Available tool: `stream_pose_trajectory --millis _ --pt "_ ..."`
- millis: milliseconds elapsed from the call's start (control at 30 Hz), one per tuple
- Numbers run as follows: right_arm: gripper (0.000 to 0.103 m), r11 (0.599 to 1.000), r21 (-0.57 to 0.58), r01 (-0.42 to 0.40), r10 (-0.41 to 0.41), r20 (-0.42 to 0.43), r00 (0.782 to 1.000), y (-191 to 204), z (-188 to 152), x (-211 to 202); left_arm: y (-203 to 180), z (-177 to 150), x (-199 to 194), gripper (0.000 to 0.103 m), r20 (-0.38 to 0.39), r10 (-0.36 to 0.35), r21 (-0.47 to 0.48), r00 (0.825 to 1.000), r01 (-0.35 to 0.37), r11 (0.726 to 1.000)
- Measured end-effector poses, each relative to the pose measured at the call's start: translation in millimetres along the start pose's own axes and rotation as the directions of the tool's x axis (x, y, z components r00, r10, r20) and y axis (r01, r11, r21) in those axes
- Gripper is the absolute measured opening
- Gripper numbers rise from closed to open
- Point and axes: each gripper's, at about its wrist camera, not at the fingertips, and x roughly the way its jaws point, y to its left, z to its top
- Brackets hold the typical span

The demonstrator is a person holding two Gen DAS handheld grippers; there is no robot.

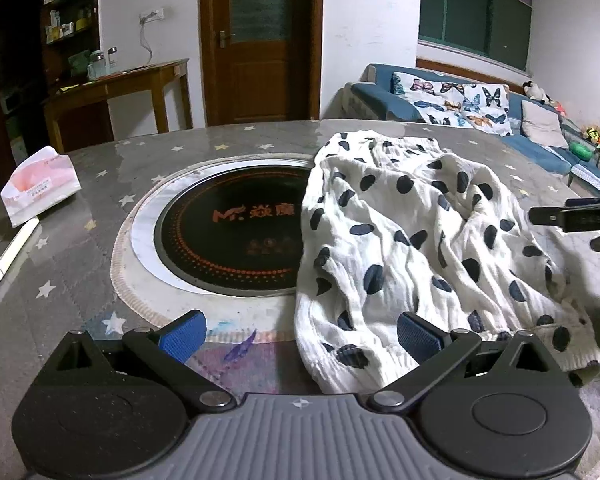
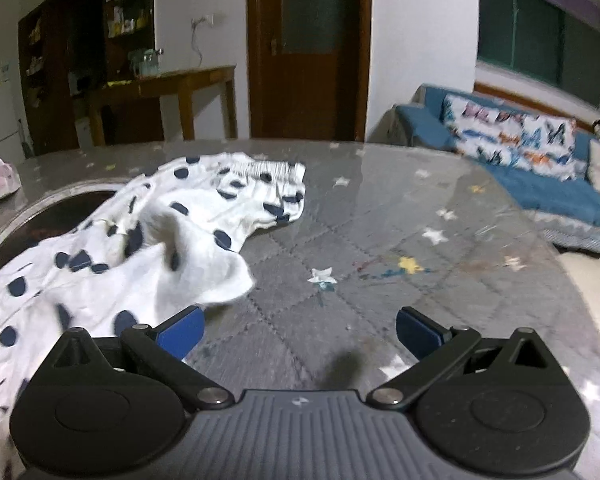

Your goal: Fold clothes

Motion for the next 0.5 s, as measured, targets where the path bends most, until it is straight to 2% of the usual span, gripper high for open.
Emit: stream_pose_trajectory --millis 167,200,333,500 --pt "0.103 1.000 0.021 -0.016 0.014 0.073 0.997 -2.4 -1.1 -11.3 -2.6 -2.6 -7.8 0.103 0.001 -0.002 0.011 1.000 0.002 1.000" --pt "0.103 0.999 0.037 -0.010 0.006 0.107 0.994 2.5 -4.0 -25.8 -5.1 -2.1 -8.1 0.103 -0.001 -0.001 0.011 1.000 0.001 1.000" --pt "0.103 0.993 0.098 -0.069 0.053 0.162 0.985 8.1 -14.9 -35.9 -8.3 -4.9 -14.8 0.103 0.003 -0.009 0.012 1.000 0.009 1.000" --pt "0.103 0.994 0.084 -0.067 0.047 0.218 0.975 38.9 -40.3 -50.8 -10.9 -7.7 -21.3 0.103 0.010 -0.021 0.022 1.000 0.021 1.000"
